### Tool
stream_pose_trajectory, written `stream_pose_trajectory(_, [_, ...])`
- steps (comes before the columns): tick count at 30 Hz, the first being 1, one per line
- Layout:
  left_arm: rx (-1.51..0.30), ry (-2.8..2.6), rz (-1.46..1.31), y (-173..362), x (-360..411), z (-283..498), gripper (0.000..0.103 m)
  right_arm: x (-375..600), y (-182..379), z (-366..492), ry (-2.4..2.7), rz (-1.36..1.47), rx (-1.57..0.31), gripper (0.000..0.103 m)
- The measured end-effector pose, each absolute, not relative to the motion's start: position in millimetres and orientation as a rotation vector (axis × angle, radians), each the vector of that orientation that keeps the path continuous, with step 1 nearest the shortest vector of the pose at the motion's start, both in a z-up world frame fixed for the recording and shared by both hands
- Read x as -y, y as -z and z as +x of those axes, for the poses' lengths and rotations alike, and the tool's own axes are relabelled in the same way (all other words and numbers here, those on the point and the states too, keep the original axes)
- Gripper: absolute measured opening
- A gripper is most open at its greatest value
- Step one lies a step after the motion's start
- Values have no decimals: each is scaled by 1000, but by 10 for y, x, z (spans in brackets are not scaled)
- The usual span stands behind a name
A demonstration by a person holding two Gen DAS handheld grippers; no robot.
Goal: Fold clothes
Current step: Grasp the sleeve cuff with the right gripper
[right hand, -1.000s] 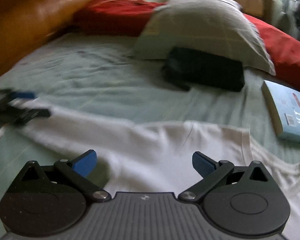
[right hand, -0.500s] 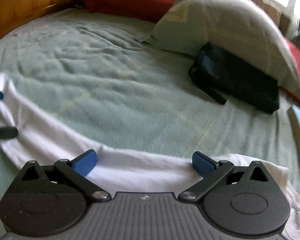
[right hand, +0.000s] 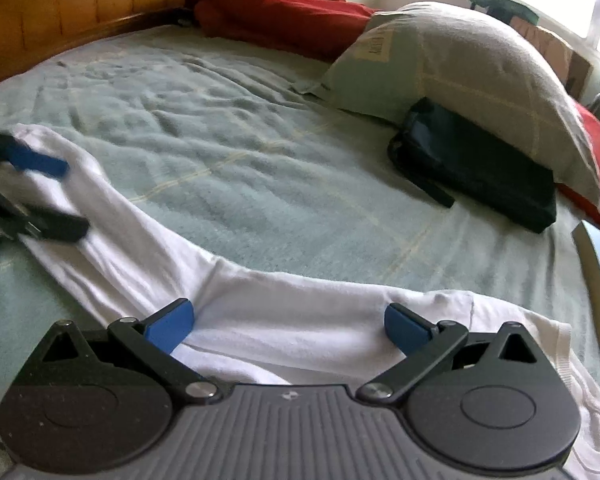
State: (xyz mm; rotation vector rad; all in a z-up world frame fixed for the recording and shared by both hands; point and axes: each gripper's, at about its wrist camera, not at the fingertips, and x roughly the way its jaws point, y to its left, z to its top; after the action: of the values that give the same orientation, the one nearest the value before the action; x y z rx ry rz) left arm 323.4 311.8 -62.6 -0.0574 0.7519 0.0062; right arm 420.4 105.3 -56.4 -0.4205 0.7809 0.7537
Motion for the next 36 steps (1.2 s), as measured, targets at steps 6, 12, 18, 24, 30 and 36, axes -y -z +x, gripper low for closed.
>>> stream_pose_trajectory(6, [-789,9,-53,706,-3020,3193,102,-973,269,4347,-846,-423,-693,86])
stream_pose_trajectory(12, [-795,72,-58,735,-2857,3131,102,-1077,306,4631,-893,-472,-724,43])
stream_pose_trajectory(18, [-780,167,-71,732,-2651,3054,102,-1127,494,4757,-959,-569,-780,36])
stream_pose_trajectory(24, [-766,252,-82,731,-2467,2988,102,-994,530,4261,-961,-716,-624,36])
stream_pose_trajectory(30, [-770,261,-92,764,-2486,3002,102,-953,573,3988,-952,-839,-507,36])
stream_pose_trajectory(36, [-782,288,-77,821,-2435,3018,102,-1046,597,4096,-1020,-909,-511,38])
